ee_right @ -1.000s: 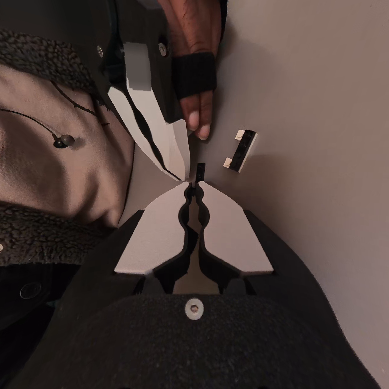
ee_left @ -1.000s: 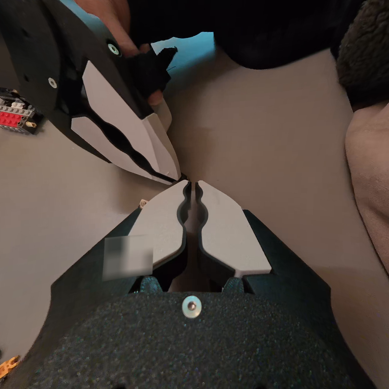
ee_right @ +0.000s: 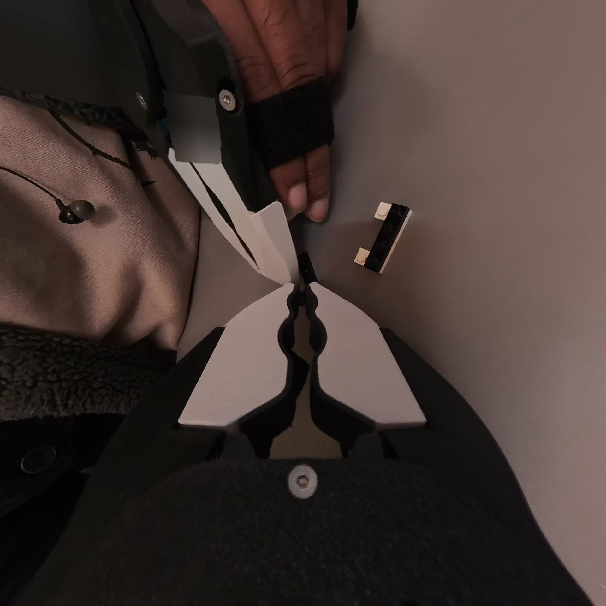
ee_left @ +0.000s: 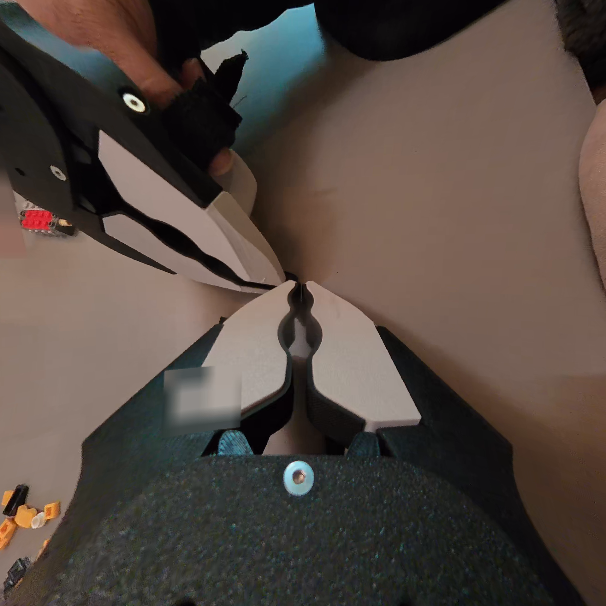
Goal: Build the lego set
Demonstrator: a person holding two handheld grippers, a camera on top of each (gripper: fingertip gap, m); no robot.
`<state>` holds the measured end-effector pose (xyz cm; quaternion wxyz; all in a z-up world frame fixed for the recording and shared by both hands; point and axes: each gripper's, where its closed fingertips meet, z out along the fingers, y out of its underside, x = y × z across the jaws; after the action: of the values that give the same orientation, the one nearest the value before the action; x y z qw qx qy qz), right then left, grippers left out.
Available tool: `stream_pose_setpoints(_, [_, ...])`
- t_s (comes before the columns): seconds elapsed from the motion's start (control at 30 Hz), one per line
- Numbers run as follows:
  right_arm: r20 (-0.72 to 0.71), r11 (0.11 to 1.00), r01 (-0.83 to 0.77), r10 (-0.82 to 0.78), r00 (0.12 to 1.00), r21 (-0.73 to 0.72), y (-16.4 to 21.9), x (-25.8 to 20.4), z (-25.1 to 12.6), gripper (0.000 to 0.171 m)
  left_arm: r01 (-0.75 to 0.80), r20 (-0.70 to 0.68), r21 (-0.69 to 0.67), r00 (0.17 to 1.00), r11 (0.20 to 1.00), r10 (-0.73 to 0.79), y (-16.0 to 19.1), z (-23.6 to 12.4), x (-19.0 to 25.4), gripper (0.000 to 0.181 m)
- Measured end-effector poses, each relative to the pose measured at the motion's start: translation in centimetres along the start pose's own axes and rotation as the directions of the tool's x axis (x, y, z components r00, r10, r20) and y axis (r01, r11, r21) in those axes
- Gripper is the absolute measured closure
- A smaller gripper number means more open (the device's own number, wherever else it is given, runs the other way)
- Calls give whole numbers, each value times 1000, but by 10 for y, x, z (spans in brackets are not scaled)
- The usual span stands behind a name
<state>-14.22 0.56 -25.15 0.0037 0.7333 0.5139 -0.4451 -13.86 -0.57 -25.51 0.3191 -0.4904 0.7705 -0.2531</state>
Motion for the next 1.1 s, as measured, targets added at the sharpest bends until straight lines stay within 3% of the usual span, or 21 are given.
stream_pose_setpoints(0.43, [-22, 999, -6, 7, 1000, 32, -6, 6, -6, 168, -14, 37, -71, 999, 997, 16, 11, -5, -10, 173])
stream_pose_setpoints(0.8, [13, 999, 6, -7, 1000, 46, -9, 1, -4, 168, 162, -114, -132, 977, 978, -178, 16, -14, 5, 159])
stream_pose_setpoints(1.1, [38, 999, 29, -30, 999, 37, -9, -7, 0, 168, 88, -146, -124, 983, 988, -106, 16, -15, 10, 177])
